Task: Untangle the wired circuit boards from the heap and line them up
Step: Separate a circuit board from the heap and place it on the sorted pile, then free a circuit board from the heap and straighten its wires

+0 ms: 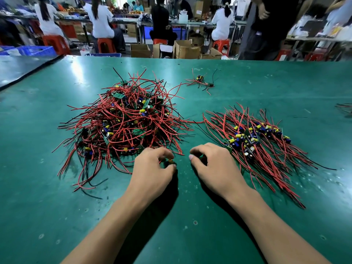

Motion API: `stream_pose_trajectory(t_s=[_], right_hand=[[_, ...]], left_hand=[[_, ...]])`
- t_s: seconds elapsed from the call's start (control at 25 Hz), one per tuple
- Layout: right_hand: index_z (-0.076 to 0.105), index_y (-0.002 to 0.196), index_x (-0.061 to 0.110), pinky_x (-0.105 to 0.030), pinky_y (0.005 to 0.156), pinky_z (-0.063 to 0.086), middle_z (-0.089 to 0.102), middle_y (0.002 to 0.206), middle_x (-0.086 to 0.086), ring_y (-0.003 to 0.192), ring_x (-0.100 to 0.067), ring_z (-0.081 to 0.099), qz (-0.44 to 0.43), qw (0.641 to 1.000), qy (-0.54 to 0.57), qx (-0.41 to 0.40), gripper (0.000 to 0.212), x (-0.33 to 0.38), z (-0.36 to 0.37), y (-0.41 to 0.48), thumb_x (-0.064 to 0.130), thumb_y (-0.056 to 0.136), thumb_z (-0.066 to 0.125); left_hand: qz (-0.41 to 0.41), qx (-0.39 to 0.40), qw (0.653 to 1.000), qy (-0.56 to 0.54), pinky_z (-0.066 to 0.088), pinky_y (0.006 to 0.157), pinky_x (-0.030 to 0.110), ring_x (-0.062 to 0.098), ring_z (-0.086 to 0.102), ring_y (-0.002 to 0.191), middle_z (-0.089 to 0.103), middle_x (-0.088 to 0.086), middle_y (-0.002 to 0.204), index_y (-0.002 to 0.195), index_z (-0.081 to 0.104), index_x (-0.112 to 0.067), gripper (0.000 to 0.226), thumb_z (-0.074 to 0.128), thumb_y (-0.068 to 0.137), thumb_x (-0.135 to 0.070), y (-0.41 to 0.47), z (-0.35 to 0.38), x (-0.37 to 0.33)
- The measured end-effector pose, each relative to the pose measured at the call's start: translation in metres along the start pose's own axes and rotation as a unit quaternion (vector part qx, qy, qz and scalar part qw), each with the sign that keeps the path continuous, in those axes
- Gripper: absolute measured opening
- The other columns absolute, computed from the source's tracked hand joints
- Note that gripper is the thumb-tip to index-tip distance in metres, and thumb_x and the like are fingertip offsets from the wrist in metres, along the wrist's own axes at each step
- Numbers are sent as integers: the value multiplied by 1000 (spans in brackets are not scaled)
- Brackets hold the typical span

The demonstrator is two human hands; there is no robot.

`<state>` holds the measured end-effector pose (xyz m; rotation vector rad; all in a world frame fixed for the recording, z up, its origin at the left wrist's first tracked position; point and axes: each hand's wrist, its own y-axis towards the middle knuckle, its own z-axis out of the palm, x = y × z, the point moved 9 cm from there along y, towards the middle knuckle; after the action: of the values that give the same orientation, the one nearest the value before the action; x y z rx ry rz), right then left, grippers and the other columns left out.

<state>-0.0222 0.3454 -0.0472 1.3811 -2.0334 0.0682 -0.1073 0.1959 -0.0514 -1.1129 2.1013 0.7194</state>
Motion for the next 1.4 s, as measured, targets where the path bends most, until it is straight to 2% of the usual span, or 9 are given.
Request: stream_pose_trajectory(t_s=[0.12, 0.32, 0.44, 0.6, 0.72, 0.88, 1.04, 1.16, 1.4], right_hand=[[75, 103, 21, -37, 88, 52, 72, 101, 3, 95, -18, 65, 4, 1000, 6, 6, 19, -4, 3, 1, 31, 92, 64], [75, 95, 19, -22, 69, 49, 73, 75, 7, 68, -5, 65, 43, 986, 162, -2, 16, -8, 0, 1, 24, 98, 60], [74, 88, 16, -15, 59, 45, 71, 69, 8, 58, -3, 59, 75, 942, 317, 85, 22, 0, 12, 0, 18, 102, 57], [75, 88, 14, -26, 63, 50, 68, 78, -8, 66, -17, 61, 126, 840, 500, 168, 26, 12, 24, -8, 33, 98, 60], [77, 87, 21, -29, 68, 51, 71, 80, -5, 69, -15, 64, 118, 837, 507, 168, 20, 15, 20, -8, 38, 90, 68], [78, 93, 22, -29, 65, 49, 71, 81, -4, 66, -14, 64, 129, 818, 539, 158, 14, 10, 19, -6, 23, 93, 65], [76, 107, 16, -23, 62, 42, 68, 82, -1, 65, -9, 57, 148, 799, 562, 155, 25, 5, 18, -4, 29, 91, 63], [78, 107, 20, -23, 61, 35, 59, 80, 5, 68, -5, 50, 161, 786, 567, 185, 28, 5, 23, -7, 33, 87, 63], [78, 98, 19, -26, 68, 54, 68, 84, -4, 74, -13, 64, 154, 662, 709, 189, 26, 16, 21, -7, 14, 73, 75]], left_hand=[[31, 2, 999, -23, 37, 61, 4, -10, 52, 57, 67, -16, 80, 99, 71, -23, 23, 76, 79, -14, -5, 2, -7], [107, -71, 981, -147, 41, 60, 12, -4, 51, 58, 71, -20, 86, 98, 69, -27, 27, 82, 76, -17, -14, -10, -29], [107, -81, 970, -204, 49, 72, 19, 1, 66, 83, 73, -18, 92, 105, 67, -25, 35, 83, 76, -15, -15, -12, -29], [124, -88, 965, -213, 53, 73, 18, 6, 68, 82, 72, -9, 99, 112, 65, -19, 43, 84, 75, -12, -18, -14, -29], [137, -94, 967, -195, 49, 69, 14, 10, 68, 80, 70, -9, 99, 113, 65, -20, 45, 85, 73, -11, -18, -15, -32], [111, -96, 968, -203, 54, 67, 25, 14, 66, 71, 70, -8, 88, 108, 68, -22, 35, 83, 77, -15, -17, -15, -28], [53, -4, 951, -305, 51, 52, 26, 16, 63, 54, 70, 4, 67, 82, 72, -15, 6, 78, 81, -17, -15, -1, -24], [-18, 97, 912, -397, 51, 49, 28, 22, 60, 48, 69, 12, 64, 73, 70, -9, 14, 77, 78, -21, -15, 16, -18], [-88, 214, 835, -499, 49, 45, 24, 22, 60, 46, 64, 15, 63, 70, 70, -12, 10, 71, 77, -19, -23, 41, -19]])
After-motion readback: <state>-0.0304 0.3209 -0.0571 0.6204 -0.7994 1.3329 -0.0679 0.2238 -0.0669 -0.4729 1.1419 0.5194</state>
